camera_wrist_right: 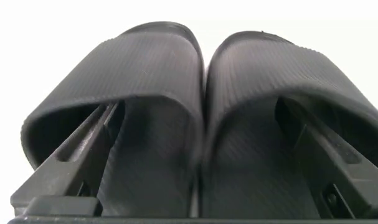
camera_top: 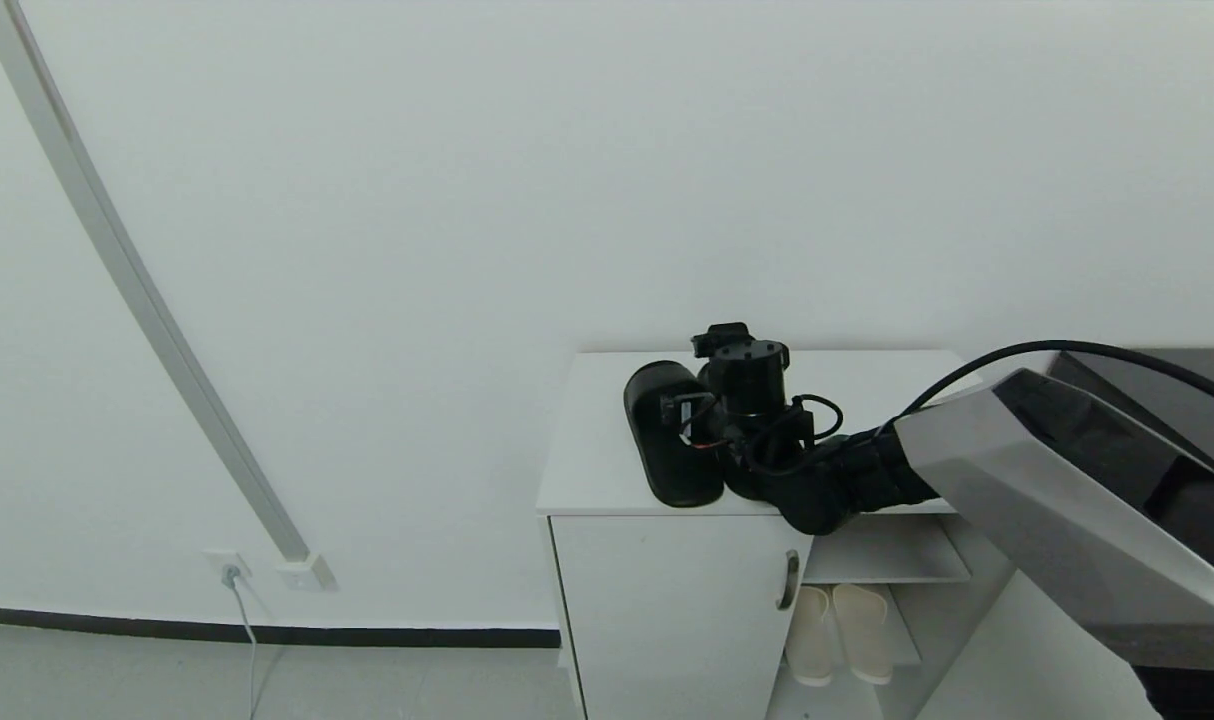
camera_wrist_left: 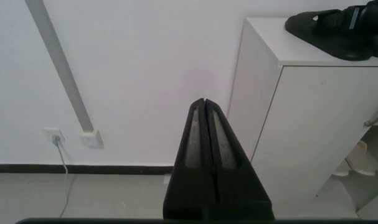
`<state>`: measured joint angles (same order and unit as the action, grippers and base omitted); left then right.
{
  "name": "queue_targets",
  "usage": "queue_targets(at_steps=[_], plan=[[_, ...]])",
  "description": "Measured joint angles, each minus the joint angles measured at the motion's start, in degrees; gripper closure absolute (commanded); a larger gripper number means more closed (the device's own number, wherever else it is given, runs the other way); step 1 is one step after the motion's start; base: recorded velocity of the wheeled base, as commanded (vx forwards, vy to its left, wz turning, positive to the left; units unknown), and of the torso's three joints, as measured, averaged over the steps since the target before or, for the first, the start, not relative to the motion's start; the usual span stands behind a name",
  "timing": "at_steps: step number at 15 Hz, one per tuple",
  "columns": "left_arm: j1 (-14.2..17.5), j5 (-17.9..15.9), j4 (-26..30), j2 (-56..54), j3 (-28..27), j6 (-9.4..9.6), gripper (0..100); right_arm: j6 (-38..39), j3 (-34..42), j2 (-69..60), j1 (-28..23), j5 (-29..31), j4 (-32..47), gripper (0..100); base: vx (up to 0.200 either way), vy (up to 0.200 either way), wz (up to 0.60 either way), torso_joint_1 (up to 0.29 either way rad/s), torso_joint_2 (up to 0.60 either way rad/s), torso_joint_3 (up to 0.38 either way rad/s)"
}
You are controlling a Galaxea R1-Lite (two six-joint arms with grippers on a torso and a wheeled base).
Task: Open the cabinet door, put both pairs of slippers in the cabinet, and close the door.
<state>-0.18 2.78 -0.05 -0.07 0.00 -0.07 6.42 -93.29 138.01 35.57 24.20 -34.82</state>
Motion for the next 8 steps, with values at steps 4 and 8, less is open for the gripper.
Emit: queue_targets(at_steps=[4,8], plan=[[0.00,0.06,0.00,0.00,0.00,0.00,100,-0.02,-2.62,1.43,-0.49,-0.01,1.65,100,0.000,0.000,0.00,0.000,0.00,0.000],[0.02,0.11,0.00,0.00,0.00,-0.02,100,-0.66,-3.58,1.99,-0.21,0.02,1.67,100,0.000,0.000,0.00,0.000,0.00,0.000]])
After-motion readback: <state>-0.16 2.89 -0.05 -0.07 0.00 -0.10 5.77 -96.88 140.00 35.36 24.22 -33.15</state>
